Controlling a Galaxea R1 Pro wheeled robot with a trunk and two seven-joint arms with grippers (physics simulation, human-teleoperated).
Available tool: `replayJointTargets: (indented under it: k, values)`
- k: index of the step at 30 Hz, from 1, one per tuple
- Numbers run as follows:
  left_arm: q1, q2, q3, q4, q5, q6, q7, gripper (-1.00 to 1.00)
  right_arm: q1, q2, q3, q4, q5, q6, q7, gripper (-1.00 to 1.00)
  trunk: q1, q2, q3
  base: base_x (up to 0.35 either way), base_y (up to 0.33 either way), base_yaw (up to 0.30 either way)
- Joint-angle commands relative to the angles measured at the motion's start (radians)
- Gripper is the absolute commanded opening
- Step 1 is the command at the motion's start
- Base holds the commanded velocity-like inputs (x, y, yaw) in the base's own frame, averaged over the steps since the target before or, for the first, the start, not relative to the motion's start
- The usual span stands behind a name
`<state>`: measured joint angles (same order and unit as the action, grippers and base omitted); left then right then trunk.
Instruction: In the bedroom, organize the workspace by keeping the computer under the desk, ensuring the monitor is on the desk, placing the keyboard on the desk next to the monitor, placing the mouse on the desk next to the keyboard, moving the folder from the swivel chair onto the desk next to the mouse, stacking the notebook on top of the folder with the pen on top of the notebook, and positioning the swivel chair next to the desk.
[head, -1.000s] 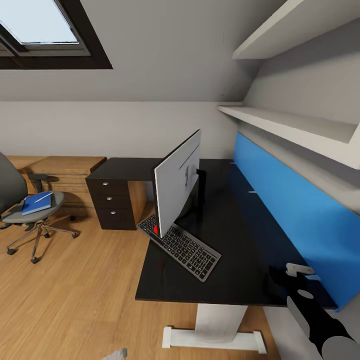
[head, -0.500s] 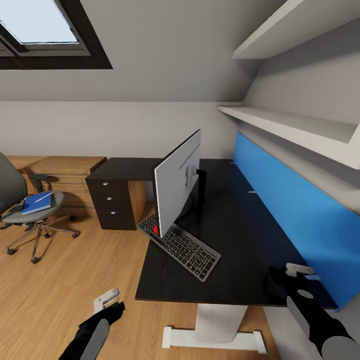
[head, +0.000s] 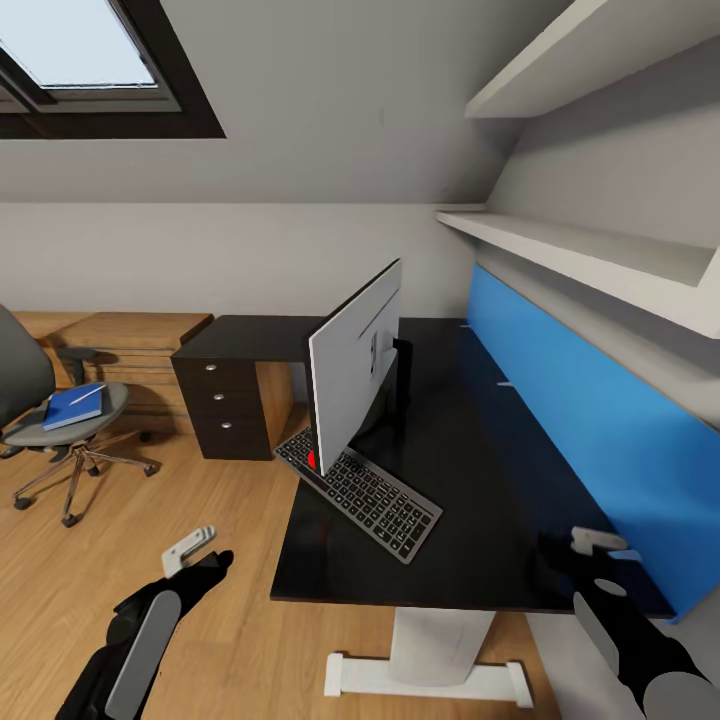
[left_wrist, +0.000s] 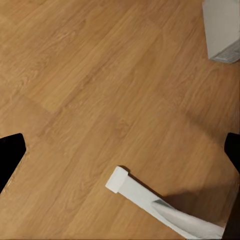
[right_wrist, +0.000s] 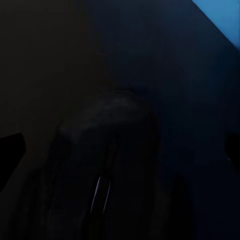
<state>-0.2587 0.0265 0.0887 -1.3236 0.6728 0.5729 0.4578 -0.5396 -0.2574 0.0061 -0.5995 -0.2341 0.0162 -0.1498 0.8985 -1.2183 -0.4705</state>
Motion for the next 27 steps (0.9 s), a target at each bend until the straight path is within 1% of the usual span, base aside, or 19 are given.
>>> replayJointTargets:
  k: [1,6,7,14,19,26,27]
  values:
    - [-0.001,0.008,0.008,0.0,0.012,0.003,0.009,1.0,0.0,0.0,0.001,-0.002,-0.009,0.024,-0.002,1.0,0.0,-0.001,-0.001,0.0,0.0,0.0]
    - [-0.001,0.01,0.01,0.004,0.014,0.002,0.009,1.0,0.0,0.0,0.0,-0.003,-0.011,0.044,0.008,1.0,0.0,-0.001,-0.001,0.0,0.0,0.0]
    - [-0.001,0.007,0.002,0.006,0.015,0.002,0.009,1.0,0.0,0.0,0.0,-0.004,-0.011,0.047,0.011,1.0,0.0,-0.001,-0.001,0.0,0.0,0.0]
    - [-0.001,0.002,-0.019,0.026,0.016,0.001,0.01,1.0,0.0,0.002,0.0,-0.005,-0.011,0.05,0.017,1.0,0.0,-0.001,-0.001,0.0,0.0,0.0]
    - [-0.001,0.0,-0.023,0.029,0.016,0.0,0.009,1.0,0.0,0.003,0.0,-0.005,-0.011,0.05,0.018,1.0,0.0,-0.001,-0.001,0.0,0.0,0.0]
    - [-0.001,0.0,-0.025,0.029,0.016,0.001,0.01,1.0,0.0,0.003,0.0,-0.005,-0.011,0.05,0.018,1.0,0.027,-0.05,-0.023,0.0,0.0,0.0]
    - [-0.001,0.0,-0.026,0.029,0.016,0.001,0.01,1.0,0.0,0.003,0.0,-0.005,-0.011,0.05,0.018,1.0,0.027,-0.05,-0.023,0.0,0.0,0.0]
